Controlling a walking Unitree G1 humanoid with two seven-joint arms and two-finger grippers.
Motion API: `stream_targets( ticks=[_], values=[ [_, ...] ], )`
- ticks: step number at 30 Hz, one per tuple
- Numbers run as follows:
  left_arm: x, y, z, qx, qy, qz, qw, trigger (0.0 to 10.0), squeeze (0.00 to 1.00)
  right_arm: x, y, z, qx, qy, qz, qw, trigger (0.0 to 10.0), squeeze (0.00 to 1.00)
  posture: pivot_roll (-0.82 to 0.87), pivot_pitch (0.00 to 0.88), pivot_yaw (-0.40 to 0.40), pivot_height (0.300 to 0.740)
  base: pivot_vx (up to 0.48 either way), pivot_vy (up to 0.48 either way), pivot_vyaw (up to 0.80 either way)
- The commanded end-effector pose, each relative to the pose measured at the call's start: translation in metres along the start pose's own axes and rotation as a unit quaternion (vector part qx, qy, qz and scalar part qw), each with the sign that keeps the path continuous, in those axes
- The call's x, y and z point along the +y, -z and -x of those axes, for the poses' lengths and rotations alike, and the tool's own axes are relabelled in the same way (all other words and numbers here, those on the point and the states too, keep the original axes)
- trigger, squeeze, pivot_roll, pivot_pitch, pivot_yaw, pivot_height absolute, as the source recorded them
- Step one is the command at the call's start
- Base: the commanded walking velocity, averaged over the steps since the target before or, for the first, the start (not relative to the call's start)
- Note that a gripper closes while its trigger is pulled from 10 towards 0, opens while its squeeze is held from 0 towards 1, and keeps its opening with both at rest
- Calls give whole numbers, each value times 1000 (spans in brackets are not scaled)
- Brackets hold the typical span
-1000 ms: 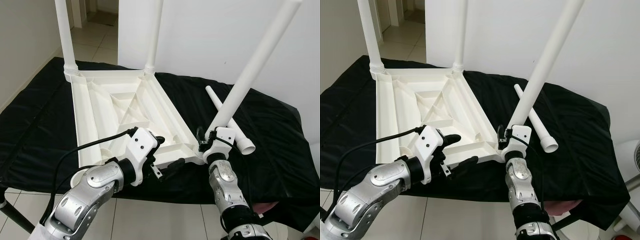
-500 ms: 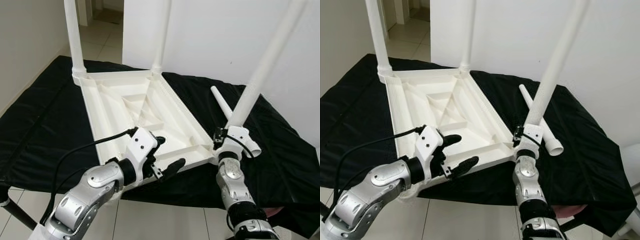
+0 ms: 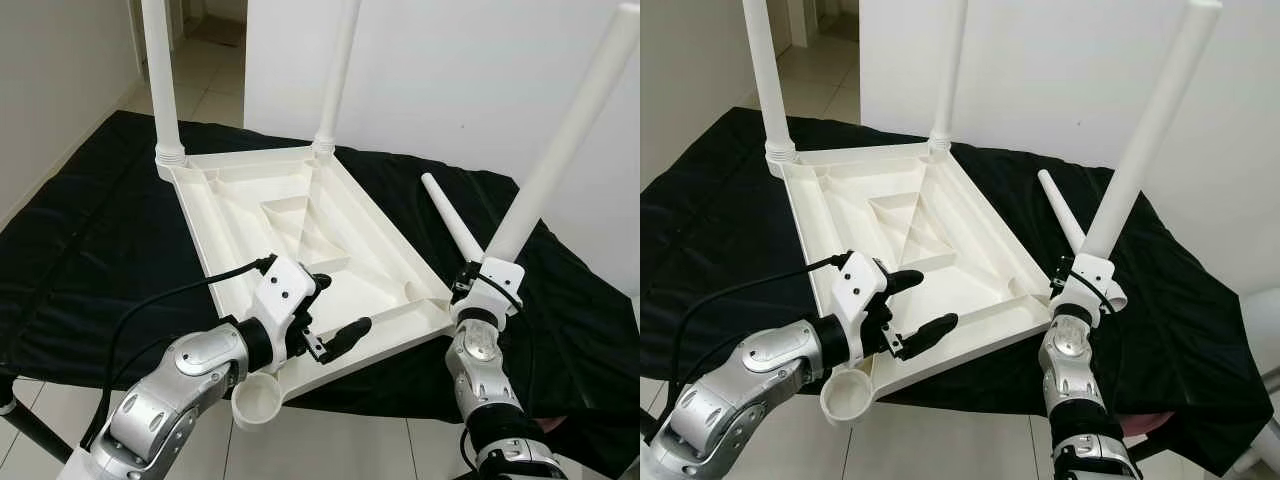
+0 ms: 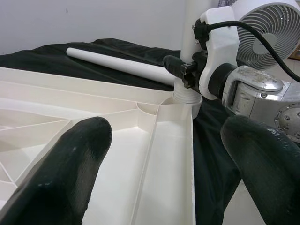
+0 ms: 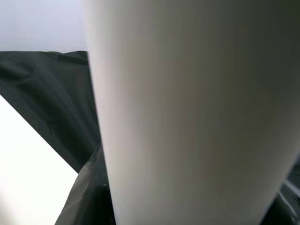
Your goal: Building children table
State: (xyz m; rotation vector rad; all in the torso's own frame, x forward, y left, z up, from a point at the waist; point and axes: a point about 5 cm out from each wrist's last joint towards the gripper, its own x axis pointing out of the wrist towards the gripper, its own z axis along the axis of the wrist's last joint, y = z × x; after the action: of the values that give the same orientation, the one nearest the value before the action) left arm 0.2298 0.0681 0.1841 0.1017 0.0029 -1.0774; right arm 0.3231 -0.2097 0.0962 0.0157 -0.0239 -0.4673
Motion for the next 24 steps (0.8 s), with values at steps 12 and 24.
stream_targets(
  ticks=[12, 24],
  values=[
    [-6, -5, -1, -6, 25, -8, 1000, 10000, 0, -1, 49, 21, 118, -73, -40, 990, 10000, 0, 72, 0, -124, 740, 0, 0, 0],
    [-6, -6, -1, -5, 28, -10, 1000, 10000, 0, -20, 53, 9, 163, -18, -74, 984, 10000, 0, 71, 0, -119, 740, 0, 0, 0]
  ],
)
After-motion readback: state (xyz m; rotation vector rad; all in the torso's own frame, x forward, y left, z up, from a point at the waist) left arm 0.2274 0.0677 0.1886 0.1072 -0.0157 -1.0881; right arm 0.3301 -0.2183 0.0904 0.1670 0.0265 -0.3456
